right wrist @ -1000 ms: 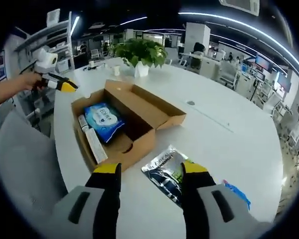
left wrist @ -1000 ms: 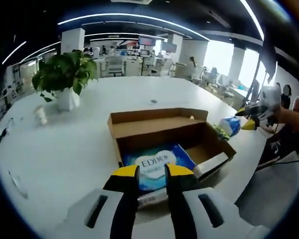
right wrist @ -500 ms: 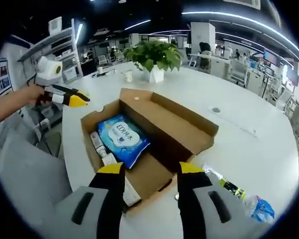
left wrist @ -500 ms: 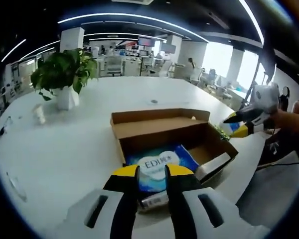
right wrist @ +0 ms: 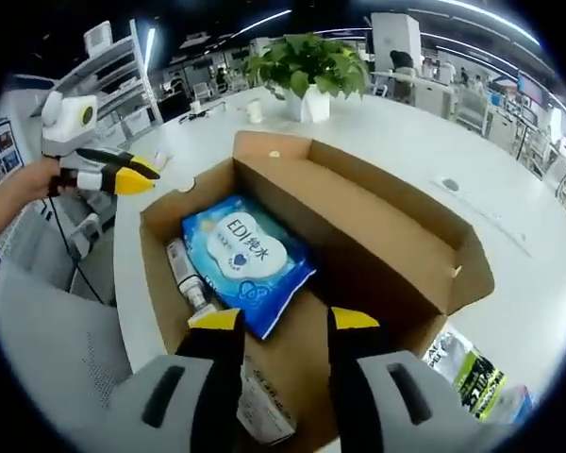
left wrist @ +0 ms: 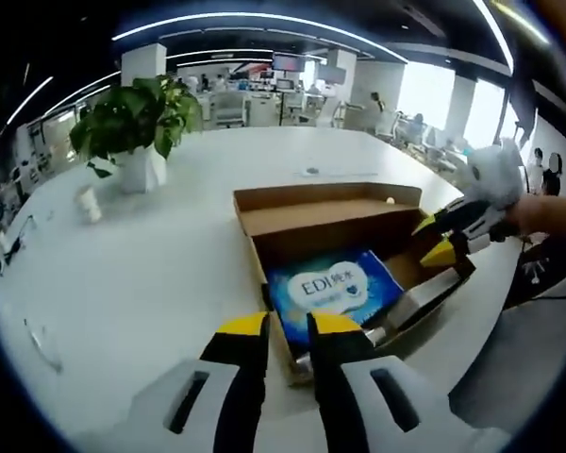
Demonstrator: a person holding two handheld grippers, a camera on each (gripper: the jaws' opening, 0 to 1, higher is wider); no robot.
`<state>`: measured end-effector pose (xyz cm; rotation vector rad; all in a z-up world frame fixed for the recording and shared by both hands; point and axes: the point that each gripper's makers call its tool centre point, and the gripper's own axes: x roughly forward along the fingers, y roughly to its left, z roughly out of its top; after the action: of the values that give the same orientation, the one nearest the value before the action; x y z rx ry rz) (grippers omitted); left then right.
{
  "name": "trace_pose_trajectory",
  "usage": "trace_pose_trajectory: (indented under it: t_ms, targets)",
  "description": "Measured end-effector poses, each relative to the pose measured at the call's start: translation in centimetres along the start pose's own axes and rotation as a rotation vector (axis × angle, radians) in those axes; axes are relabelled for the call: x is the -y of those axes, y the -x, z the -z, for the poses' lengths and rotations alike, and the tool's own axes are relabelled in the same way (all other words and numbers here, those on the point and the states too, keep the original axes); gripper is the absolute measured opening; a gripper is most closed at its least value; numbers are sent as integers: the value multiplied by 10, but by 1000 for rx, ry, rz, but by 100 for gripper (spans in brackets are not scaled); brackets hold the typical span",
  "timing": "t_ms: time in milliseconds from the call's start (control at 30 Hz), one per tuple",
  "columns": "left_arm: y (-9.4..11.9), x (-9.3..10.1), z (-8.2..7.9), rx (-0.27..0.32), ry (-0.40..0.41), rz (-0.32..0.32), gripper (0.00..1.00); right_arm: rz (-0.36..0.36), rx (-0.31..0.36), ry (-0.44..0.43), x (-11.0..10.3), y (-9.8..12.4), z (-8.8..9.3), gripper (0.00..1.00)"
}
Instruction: Operate the shoe box by opening the lid, removing the specified soft item, and placing it in the target area until the item is outside and the box remains undamaged.
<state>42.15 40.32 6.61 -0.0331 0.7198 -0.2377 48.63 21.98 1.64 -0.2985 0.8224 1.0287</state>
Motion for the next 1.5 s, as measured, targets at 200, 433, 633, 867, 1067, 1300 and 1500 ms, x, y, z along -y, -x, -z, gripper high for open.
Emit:
trace_pose_trajectory:
  t_ms: [200,433,633,867,1067,1300,1500]
  targets:
    - [-4,-5,12,-39,21,-16,11,3,-30,-26,5,-18,3,30]
    - [-7,-3,21,-53,82,-10,3,1,-61,-85,9,-35,9,27]
    - [-6,-2,21,-44,87,-14,2,-17,-85,-199,4,-53,16,20]
    - [-7,-2,19,-41,63,-24,1,-46,-34,-282,-4,-57,6,4]
    - [-7,-3,19,-38,77,-29,1,-15,5,-159,-8,-46,-2,0]
    - [-7,-1,19,-45,77,-38,1,20,57,-138,-3,-22,-15,0]
    - [-4,2,11,-45,28,-71,0,54,83,-98,0,-6,-20,0]
